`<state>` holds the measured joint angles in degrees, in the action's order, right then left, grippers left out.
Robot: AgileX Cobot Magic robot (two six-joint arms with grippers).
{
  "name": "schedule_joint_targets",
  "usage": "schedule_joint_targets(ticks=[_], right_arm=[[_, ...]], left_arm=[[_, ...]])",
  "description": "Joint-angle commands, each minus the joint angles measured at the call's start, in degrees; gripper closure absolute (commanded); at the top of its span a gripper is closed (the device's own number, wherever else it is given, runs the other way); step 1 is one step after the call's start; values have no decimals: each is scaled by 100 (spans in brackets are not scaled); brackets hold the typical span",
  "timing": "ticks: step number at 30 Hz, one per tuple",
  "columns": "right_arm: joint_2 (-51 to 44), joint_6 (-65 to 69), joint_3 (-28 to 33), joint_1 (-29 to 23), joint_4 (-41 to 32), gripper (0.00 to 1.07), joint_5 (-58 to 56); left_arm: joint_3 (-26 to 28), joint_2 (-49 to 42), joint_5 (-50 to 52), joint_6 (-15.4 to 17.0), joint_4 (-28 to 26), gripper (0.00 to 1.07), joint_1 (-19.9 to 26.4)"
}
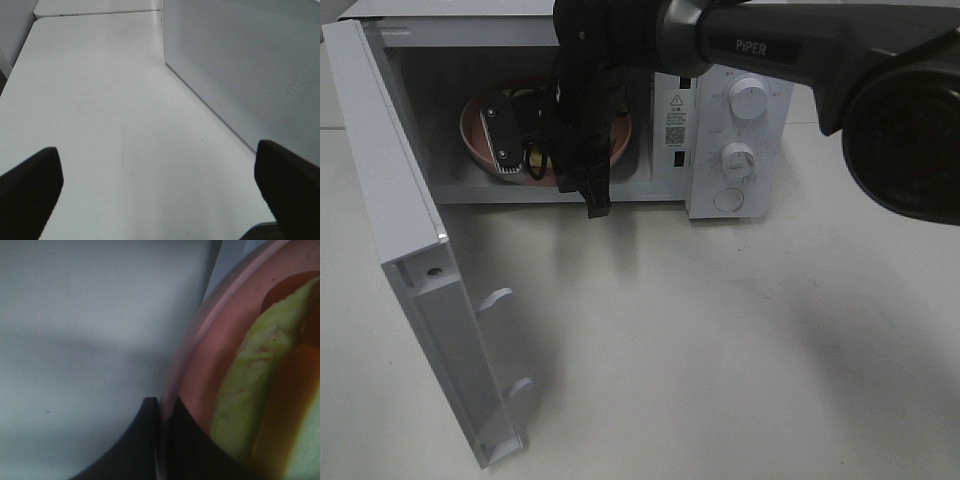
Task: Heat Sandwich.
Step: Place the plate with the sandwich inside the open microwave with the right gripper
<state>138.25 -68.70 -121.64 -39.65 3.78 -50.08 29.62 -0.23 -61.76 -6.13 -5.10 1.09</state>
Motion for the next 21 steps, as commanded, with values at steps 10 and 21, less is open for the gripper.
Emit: schedule_joint_targets(ticks=[10,21], right_arm=[[286,40,-602,92,34,107,315],[367,40,-625,160,166,107,493]], left_arm=[[6,-115,57,0,6,7,17],[6,-115,57,0,6,7,17]])
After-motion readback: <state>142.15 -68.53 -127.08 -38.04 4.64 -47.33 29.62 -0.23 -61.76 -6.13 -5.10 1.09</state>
